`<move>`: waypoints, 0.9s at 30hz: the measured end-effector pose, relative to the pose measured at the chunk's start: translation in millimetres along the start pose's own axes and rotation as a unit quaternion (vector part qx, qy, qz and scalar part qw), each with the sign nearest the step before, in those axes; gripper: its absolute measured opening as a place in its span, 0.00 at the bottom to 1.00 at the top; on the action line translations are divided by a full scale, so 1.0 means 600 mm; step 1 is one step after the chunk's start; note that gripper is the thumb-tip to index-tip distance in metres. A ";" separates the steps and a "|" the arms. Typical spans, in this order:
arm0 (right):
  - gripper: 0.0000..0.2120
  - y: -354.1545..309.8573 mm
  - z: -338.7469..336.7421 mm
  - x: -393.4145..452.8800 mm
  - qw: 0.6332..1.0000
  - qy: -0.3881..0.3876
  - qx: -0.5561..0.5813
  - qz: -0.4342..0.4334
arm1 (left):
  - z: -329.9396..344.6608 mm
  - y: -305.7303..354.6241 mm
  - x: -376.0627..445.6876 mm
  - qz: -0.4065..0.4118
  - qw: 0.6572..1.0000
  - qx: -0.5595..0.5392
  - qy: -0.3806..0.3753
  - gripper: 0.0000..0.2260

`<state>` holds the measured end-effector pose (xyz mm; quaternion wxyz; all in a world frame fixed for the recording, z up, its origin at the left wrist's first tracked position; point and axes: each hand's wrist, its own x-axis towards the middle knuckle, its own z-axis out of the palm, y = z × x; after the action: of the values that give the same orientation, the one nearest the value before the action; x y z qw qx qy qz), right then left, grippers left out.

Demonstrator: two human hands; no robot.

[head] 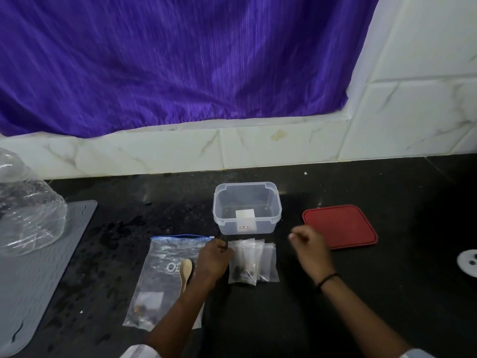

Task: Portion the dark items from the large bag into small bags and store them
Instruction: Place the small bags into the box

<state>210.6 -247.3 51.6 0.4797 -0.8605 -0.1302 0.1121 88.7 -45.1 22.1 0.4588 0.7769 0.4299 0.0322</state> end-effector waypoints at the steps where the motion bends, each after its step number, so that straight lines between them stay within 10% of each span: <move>1: 0.03 -0.005 0.018 -0.010 0.999 -0.039 -0.020 -0.022 | 0.000 0.000 0.000 -0.003 1.000 -0.007 -0.003 0.03; 8: 0.03 -0.007 0.088 -0.036 0.982 -0.122 -0.141 -0.007 | 0.001 -0.006 -0.007 -0.030 0.993 -0.113 -0.005 0.03; 16: 0.08 -0.010 0.102 -0.029 0.991 -0.119 -0.002 0.063 | 0.011 -0.010 -0.032 -0.005 0.982 -0.183 -0.038 0.03; 27: 0.02 0.001 0.096 -0.064 0.994 -0.030 -0.034 -0.097 | 0.007 -0.009 -0.065 0.091 0.964 -0.248 0.016 0.06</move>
<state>156.4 -214.2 24.0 0.4551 -0.8558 -0.2305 0.0861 62.7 -74.3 29.3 0.6255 0.6740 0.3431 0.1917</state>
